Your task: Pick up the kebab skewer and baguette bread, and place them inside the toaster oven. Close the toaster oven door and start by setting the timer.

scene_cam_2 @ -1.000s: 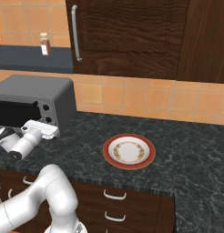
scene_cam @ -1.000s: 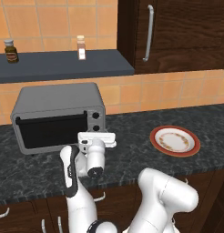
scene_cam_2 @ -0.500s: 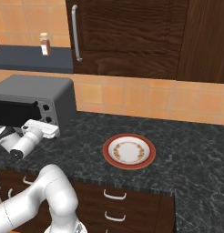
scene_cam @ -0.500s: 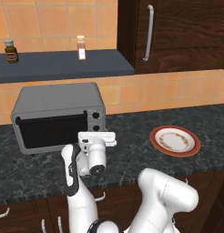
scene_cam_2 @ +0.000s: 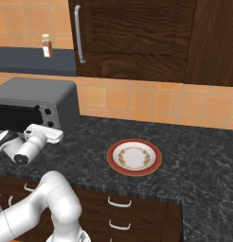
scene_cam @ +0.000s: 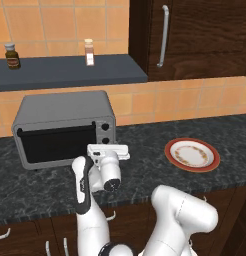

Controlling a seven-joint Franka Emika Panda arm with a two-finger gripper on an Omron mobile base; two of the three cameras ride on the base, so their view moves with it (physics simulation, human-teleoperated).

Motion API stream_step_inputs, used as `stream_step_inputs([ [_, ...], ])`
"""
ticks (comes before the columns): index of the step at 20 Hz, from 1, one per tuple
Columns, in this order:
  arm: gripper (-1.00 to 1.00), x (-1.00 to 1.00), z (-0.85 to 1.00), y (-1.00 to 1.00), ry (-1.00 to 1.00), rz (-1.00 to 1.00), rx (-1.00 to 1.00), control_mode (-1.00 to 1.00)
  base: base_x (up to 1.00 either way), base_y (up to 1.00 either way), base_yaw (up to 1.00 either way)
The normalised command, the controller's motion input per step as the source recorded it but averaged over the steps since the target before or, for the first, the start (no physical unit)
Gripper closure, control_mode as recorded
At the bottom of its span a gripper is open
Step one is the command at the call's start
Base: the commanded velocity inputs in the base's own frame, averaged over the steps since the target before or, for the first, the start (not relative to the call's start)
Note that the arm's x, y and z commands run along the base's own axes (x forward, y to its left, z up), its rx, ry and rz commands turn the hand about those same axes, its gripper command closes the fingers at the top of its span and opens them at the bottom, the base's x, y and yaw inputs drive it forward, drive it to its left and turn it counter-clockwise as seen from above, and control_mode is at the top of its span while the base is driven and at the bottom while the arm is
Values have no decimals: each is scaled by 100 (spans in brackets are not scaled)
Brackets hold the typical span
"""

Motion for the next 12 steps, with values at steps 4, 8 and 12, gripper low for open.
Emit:
stream_step_inputs([
  [4,100,30,0,20,-1,-1,3,-100,0,0,0],
  [8,100,26,0,17,-1,-2,3,-100,0,0,0],
  [12,100,30,0,3,0,-1,6,-100,0,0,0],
])
